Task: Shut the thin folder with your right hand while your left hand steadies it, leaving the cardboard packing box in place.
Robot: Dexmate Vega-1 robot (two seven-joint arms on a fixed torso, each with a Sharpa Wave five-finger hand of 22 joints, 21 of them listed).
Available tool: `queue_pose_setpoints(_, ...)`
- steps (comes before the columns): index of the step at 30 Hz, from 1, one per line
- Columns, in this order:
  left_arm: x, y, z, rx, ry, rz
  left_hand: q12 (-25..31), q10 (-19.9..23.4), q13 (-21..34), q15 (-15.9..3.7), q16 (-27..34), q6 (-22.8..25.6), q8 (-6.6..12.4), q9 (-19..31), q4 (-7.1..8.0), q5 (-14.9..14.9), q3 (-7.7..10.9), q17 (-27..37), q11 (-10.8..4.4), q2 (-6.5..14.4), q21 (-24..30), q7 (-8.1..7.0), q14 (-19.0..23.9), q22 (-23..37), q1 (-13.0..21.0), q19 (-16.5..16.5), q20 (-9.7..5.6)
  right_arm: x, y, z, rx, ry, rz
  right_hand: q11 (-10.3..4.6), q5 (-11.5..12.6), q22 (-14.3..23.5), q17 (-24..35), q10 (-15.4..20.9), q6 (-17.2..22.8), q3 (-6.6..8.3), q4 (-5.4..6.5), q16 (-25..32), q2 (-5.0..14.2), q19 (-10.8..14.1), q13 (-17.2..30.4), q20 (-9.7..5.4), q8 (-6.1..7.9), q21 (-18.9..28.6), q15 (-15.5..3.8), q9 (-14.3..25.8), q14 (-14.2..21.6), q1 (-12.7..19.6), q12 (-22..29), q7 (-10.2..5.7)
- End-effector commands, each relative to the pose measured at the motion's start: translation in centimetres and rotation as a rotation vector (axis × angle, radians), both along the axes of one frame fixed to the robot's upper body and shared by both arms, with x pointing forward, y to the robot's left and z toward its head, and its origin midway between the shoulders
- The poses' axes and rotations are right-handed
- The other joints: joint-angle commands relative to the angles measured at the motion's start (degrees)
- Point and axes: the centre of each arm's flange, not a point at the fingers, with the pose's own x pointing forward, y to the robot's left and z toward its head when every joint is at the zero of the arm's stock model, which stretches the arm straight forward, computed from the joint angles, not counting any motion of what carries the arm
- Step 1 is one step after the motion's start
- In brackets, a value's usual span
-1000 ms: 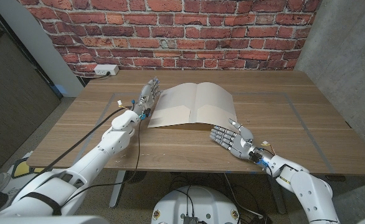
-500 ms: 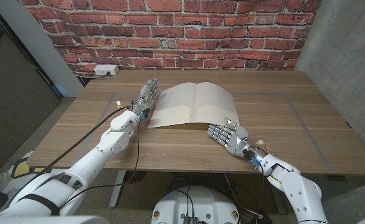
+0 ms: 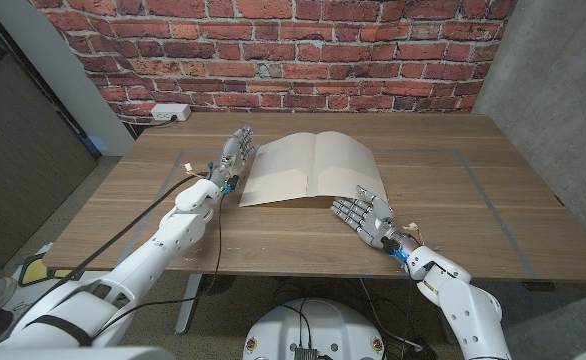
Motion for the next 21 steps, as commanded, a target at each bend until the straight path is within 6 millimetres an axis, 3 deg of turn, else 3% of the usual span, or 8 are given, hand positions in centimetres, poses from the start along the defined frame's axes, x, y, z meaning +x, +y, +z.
queue_pose_setpoints(1, -0.20, 0.41, -0.26, -0.005, 0.002, 0.004, 0.3, -0.3, 0.2, -0.85, 0.2, 0.1, 0.11, 0.1, -0.05, 0.2, 0.16, 0.1, 0.10, 1.6, -0.1, -0.12, -0.5, 0.2, 0.1, -0.6, -2.44, 0.47, 0.36, 0.69, -0.010, -0.070, -0.139, -0.42, -0.2, 0.3, 0.2, -0.5, -0.8, -0.61, -0.19, -0.1, -0.13, -1.1, -0.1, -3.59, -0.52, -0.4, -2.48, 0.1, -1.0, 0.5, -0.5, -0.18)
queue_pose_setpoints(8, -0.18, 0.49, -0.41, -0.007, 0.005, 0.003, 0.3, -0.3, 0.2, -0.84, 0.2, 0.1, 0.12, 0.1, -0.06, 0.2, 0.17, 0.1, 0.11, 1.6, -0.3, -0.13, -0.5, 0.2, 0.1, -0.5, -2.40, 0.81, 0.45, 0.90, 0.021, -0.058, -0.206, -0.46, -0.2, 0.3, 0.1, -0.9, -1.0, -0.89, -0.50, -0.2, -0.16, -1.1, -0.1, -4.13, -0.75, -0.4, -2.85, 0.1, -1.5, 0.9, -0.7, -0.18)
queue_pose_setpoints(13, -0.03, 0.54, -0.57, -0.010, 0.010, 0.003, 0.3, -0.3, 0.2, -0.80, 0.2, 0.1, 0.11, 0.1, -0.07, 0.2, 0.17, 0.1, 0.08, 1.6, -0.3, -0.17, -0.5, 0.2, 0.1, -0.5, -2.40, 1.08, 0.75, 1.08, 0.041, -0.011, -0.228, -1.30, 0.0, 0.4, 0.0, 1.6, 0.8, -0.24, -1.24, 1.1, 1.45, 1.3, -0.1, -5.68, -0.28, 0.9, -4.11, 0.1, 1.4, 3.5, -0.1, -0.96)
queue_pose_setpoints(15, 0.02, 0.55, -0.60, -0.009, 0.011, 0.004, 0.3, -0.3, 0.2, -0.81, 0.2, 0.1, 0.10, 0.1, -0.07, 0.2, 0.16, 0.1, 0.10, 1.6, -0.4, -0.15, -0.5, 0.2, 0.1, -0.4, -2.40, 1.15, 0.81, 1.17, 0.042, 0.012, -0.241, -2.26, 0.1, 0.9, 0.2, 4.0, 2.6, 0.01, -1.47, 2.1, 1.66, 3.6, -0.1, -6.29, 0.22, 2.4, -5.34, 0.2, 4.7, 5.1, 0.6, -1.92)
queue_pose_setpoints(18, 0.09, 0.57, -0.58, -0.011, 0.010, 0.004, 0.2, -0.4, 0.2, -0.81, 0.2, 0.1, 0.10, 0.1, -0.06, 0.2, 0.16, 0.1, 0.07, 1.6, -0.4, -0.17, -0.5, 0.2, 0.1, -0.4, -2.41, 1.12, 0.84, 1.43, 0.037, 0.035, -0.290, -2.33, 0.4, 3.3, 0.9, 10.2, 7.9, 1.21, -1.22, 5.2, 2.11, 7.0, 0.1, -6.65, 1.83, 6.6, -7.26, 0.2, 14.9, 8.0, 2.2, -2.61)
queue_pose_setpoints(19, 0.11, 0.58, -0.57, -0.010, 0.010, 0.003, 0.2, -0.4, 0.2, -0.78, 0.2, 0.1, 0.09, 0.1, -0.06, 0.2, 0.16, 0.1, 0.08, 1.6, -0.4, -0.13, -0.5, 0.2, 0.1, -0.4, -2.38, 1.14, 0.83, 1.51, 0.033, 0.038, -0.301, -2.40, 0.4, 4.5, 1.8, 12.3, 9.4, 1.22, -1.17, 7.2, 2.05, 7.9, 0.2, -6.89, 2.25, 8.4, -8.38, 0.2, 19.2, 9.0, 2.6, -2.52)
queue_pose_setpoints(21, 0.14, 0.60, -0.55, -0.011, 0.009, 0.004, 0.2, -0.4, 0.2, -0.79, 0.2, 0.0, 0.09, 0.1, -0.06, 0.2, 0.16, 0.1, 0.10, 1.6, -0.5, -0.11, -0.5, 0.2, 0.1, -0.4, -2.33, 1.13, 0.82, 1.69, 0.031, 0.046, -0.322, -2.33, 0.4, 7.7, 4.8, 15.3, 12.2, 0.33, -1.45, 11.4, 1.71, 8.4, 0.3, -7.11, 2.92, 12.0, -9.69, 0.2, 24.0, 11.4, 2.5, -2.35)
